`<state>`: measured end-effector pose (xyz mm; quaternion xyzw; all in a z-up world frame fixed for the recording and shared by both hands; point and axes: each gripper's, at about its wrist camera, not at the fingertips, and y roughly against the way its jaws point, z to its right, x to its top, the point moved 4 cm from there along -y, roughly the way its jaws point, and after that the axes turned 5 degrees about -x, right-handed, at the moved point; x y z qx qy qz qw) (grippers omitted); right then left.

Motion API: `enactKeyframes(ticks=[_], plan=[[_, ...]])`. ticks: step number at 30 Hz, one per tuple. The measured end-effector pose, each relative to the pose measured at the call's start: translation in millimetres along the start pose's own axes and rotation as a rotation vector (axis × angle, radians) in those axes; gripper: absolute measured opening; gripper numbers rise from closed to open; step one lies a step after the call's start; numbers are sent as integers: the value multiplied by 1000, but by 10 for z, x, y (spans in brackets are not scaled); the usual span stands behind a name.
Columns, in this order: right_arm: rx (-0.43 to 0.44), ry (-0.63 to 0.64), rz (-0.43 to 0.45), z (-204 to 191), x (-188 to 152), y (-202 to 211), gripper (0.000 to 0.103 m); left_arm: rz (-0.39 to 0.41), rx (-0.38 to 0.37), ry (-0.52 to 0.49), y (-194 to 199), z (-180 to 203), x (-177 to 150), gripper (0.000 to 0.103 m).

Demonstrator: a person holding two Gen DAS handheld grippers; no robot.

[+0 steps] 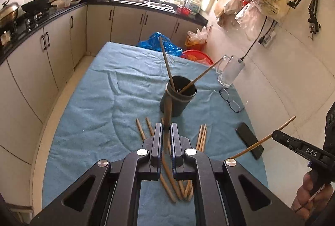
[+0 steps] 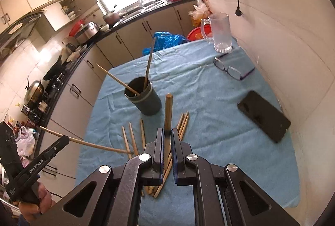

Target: Organize utensils

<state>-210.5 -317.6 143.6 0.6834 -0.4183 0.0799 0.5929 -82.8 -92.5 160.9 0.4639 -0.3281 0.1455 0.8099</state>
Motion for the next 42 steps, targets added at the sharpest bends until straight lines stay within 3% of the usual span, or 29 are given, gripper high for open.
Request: enactKeyframes(ticks=[9, 20, 26, 42], plan=[[53, 23, 1, 265, 228, -15, 7, 25, 44, 27, -50, 217, 70, 6], [92, 34, -25, 477, 267, -114, 7, 14, 142, -4, -240, 300, 86, 5], [105, 37, -27, 545, 298, -112, 7, 21, 145, -10, -240, 372, 110, 5], [171, 52, -42, 707, 498, -156, 7, 76, 191, 31, 153, 604, 291, 5]])
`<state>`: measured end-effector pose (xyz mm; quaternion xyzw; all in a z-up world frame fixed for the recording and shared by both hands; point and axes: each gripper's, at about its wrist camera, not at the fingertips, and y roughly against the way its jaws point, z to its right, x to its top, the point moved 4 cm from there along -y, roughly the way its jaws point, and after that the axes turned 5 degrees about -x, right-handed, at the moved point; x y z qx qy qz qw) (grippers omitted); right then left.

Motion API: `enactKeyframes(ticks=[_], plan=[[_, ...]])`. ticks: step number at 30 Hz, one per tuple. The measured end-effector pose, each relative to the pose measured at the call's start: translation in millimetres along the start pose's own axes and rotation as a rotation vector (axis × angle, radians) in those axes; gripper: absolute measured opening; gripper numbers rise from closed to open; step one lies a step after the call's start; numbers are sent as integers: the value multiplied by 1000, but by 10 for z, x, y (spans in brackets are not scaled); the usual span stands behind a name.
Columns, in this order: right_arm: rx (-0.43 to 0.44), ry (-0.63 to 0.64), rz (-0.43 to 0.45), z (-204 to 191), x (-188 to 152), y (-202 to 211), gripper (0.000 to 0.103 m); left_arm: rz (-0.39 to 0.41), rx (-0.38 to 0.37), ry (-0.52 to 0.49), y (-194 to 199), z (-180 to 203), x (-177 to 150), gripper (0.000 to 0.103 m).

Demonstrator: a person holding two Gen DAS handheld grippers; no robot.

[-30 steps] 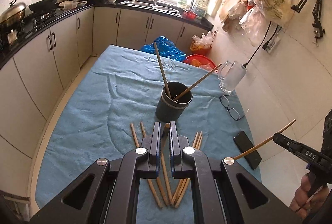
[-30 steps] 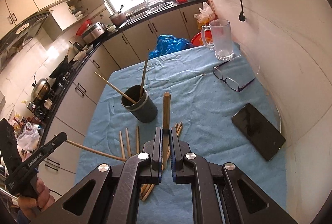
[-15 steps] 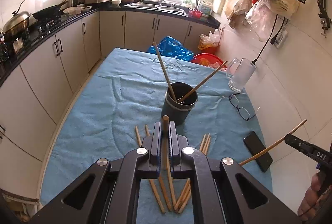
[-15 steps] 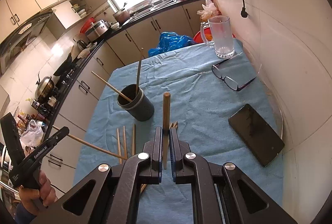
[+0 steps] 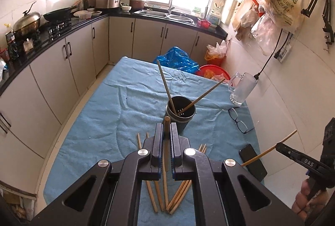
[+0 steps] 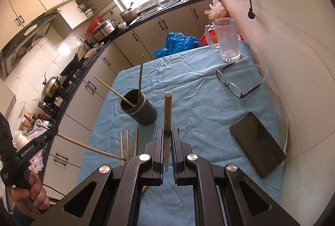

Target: Organize utensils

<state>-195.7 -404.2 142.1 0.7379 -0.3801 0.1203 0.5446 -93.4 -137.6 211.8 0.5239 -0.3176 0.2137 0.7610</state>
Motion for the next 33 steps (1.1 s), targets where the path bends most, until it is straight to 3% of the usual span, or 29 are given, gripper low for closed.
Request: enactKeyframes(ticks=[5, 17, 33], plan=[[-10, -14, 15, 30, 52, -31, 7, 16, -13, -23, 103, 25, 98, 5], [-78, -69, 105, -179, 222, 154, 7, 72, -146, -73, 107, -98, 499, 5], [-52, -77, 139, -761, 988, -96, 7, 127, -209, -64, -235, -241, 1262, 5]])
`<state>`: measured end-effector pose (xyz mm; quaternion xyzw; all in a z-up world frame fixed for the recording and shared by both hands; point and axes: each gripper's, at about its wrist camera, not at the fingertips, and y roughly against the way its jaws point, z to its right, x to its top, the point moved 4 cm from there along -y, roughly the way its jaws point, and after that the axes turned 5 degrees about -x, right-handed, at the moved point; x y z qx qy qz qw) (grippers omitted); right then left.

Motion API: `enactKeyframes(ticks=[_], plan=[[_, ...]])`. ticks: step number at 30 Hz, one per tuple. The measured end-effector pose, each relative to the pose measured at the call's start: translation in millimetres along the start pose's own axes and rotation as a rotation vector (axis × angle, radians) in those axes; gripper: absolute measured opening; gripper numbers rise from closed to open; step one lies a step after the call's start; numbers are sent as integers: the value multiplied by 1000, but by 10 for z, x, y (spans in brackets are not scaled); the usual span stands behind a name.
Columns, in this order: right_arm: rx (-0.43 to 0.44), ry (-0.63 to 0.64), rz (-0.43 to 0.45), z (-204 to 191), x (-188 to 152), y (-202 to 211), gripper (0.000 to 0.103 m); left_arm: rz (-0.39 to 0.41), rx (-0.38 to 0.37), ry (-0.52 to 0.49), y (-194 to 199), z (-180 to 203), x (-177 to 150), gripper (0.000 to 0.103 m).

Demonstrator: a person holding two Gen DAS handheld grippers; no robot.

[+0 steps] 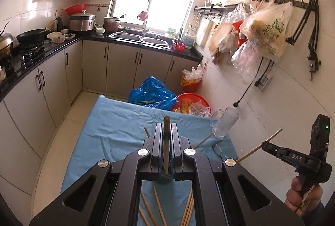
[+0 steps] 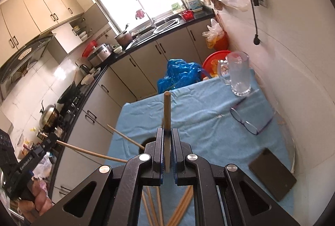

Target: Organize utensils

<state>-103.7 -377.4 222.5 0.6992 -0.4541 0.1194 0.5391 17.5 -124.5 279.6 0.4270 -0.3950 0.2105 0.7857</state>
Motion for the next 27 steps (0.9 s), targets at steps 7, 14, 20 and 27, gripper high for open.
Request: enactKeyframes(ticks=[7, 14, 20, 27], plan=[[-8, -29, -9, -186, 181, -391, 7, -22, 4, 17, -319, -169, 95, 5], [-21, -39, -38, -292, 182, -779, 7, -73, -11, 33, -621, -243, 6, 5], [-52, -30, -91, -323, 43, -1082, 7, -120, -7, 30, -834, -307, -102, 5], [-82, -36, -152, -264, -115, -1364, 7, -171, -5, 43, -1064, -413, -222, 6]])
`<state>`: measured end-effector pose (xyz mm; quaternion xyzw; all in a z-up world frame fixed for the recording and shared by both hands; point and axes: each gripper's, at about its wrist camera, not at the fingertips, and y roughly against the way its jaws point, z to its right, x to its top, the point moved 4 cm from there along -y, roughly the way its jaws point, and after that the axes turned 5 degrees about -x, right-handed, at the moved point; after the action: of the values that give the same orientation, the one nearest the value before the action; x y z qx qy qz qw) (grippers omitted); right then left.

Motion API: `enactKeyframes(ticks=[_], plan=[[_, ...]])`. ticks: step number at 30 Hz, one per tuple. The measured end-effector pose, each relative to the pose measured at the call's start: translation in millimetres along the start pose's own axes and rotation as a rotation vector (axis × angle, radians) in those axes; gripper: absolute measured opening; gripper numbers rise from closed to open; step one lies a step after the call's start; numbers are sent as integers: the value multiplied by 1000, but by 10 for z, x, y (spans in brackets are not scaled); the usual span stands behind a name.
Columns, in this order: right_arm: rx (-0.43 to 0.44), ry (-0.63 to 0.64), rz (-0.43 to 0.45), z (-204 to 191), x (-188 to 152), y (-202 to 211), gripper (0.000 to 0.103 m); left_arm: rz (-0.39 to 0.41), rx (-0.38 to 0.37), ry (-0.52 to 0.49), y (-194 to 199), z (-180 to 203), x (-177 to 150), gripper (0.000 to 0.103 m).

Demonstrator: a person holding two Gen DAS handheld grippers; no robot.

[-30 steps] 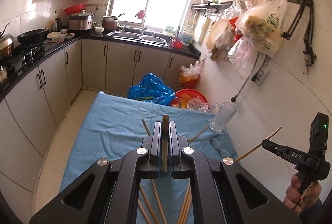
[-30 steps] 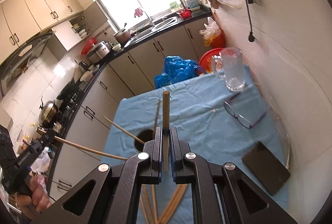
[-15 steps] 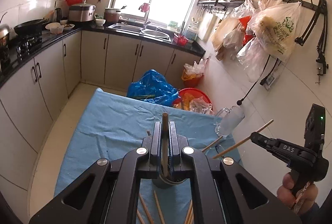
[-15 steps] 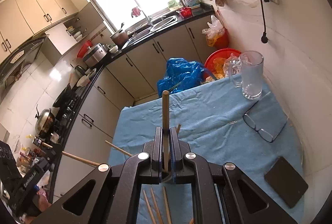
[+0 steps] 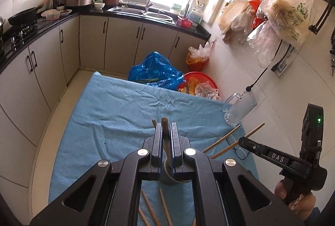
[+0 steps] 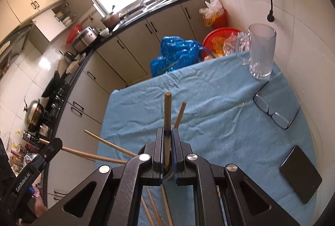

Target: Organize utensils

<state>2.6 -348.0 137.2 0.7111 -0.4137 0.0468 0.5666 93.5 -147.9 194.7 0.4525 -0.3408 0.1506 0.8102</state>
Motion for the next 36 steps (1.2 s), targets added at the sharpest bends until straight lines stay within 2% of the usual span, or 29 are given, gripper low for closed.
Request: enactKeyframes(ticks=[6, 8, 10, 12, 15, 17, 20, 23, 27, 32, 36], plan=[[3, -18, -31, 68, -42, -118, 8, -17, 7, 0, -116, -45, -23, 7], [9, -18, -32, 92, -37, -99, 8, -17, 3, 0, -120, -46, -22, 11], [11, -17, -26, 92, -35, -59, 14, -10, 5, 5, -110, -54, -18, 22], [21, -12, -15, 99, -35, 14, 21, 4, 5, 3, -64, -49, -12, 24], [28, -17, -4, 117, -49, 136, 21, 22, 7, 8, 43, -41, -2, 25], [42, -30, 0, 169, -85, 233, 21, 41, 17, 18, 148, -60, -17, 31], [36, -44, -8, 319, -209, 332, 25, 66, 51, 34, 314, -123, -128, 38], [20, -69, -51, 554, -469, 331, 27, 49, 92, 57, 390, -217, -372, 43], [-21, -88, -142, 883, -912, 180, 27, -47, 127, 123, 283, -385, -942, 45], [-104, -150, -309, 1304, -1557, -114, 27, -259, 186, 216, -40, -529, -1851, 45], [-102, -191, -418, 1435, -1858, -267, 27, -388, 208, 212, -208, -479, -2333, 45]])
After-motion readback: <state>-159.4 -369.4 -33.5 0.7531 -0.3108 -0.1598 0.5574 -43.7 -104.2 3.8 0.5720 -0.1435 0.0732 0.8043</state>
